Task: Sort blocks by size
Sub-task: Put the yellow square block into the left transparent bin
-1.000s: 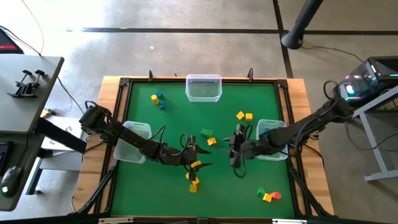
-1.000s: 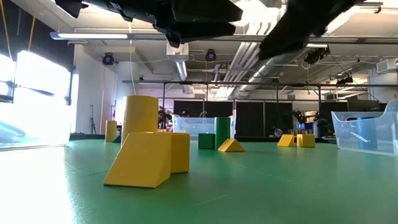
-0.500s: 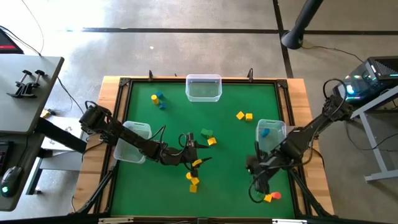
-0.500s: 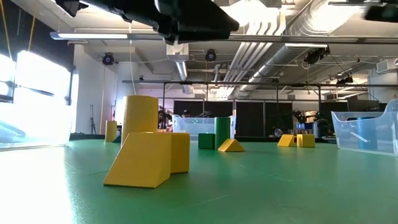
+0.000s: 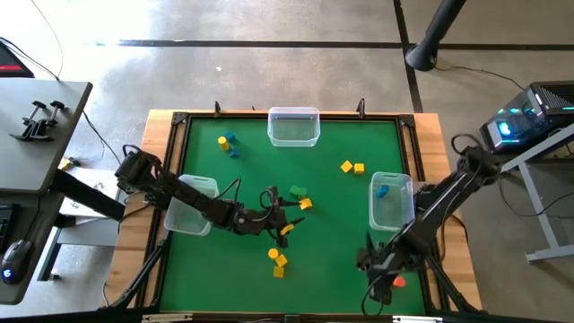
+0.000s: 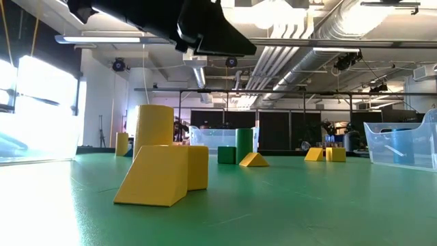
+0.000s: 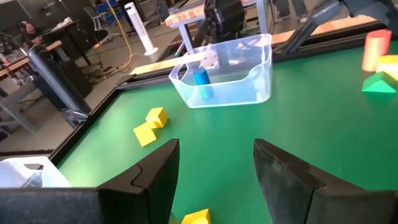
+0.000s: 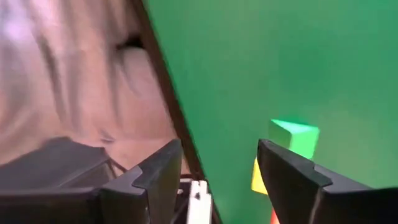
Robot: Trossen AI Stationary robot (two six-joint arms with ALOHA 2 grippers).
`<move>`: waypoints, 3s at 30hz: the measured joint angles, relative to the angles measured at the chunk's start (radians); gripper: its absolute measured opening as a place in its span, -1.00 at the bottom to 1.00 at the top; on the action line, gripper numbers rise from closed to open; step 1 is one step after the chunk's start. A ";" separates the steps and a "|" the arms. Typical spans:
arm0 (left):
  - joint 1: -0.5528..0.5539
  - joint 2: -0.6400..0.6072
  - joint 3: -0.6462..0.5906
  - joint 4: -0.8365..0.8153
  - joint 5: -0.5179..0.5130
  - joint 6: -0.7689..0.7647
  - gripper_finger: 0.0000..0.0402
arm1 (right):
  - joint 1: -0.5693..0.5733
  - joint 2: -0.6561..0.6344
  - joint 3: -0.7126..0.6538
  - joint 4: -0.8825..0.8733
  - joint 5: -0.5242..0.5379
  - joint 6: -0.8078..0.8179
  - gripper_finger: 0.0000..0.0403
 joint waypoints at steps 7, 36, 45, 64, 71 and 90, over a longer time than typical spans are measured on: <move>0.012 0.000 0.000 -0.001 0.000 0.006 -0.05 | 0.057 0.102 0.000 -0.001 -0.026 0.062 0.21; 0.019 0.000 0.000 -0.016 0.007 -0.045 -0.05 | 0.140 0.148 0.000 -0.161 0.062 0.103 0.27; 0.019 0.000 0.000 -0.017 0.013 -0.045 -0.05 | 0.152 0.245 0.000 -0.129 0.033 0.084 0.27; 0.019 0.000 0.000 -0.015 0.013 -0.037 -0.05 | 0.112 0.230 -0.002 -0.138 -0.033 0.077 -0.37; 0.019 0.000 0.000 0.013 0.038 -0.017 -0.05 | 0.110 0.040 -0.001 -0.155 0.068 0.064 -0.37; 0.019 -0.001 0.000 0.186 0.394 0.988 0.03 | -0.173 -0.223 -0.395 0.686 0.682 -0.721 -0.37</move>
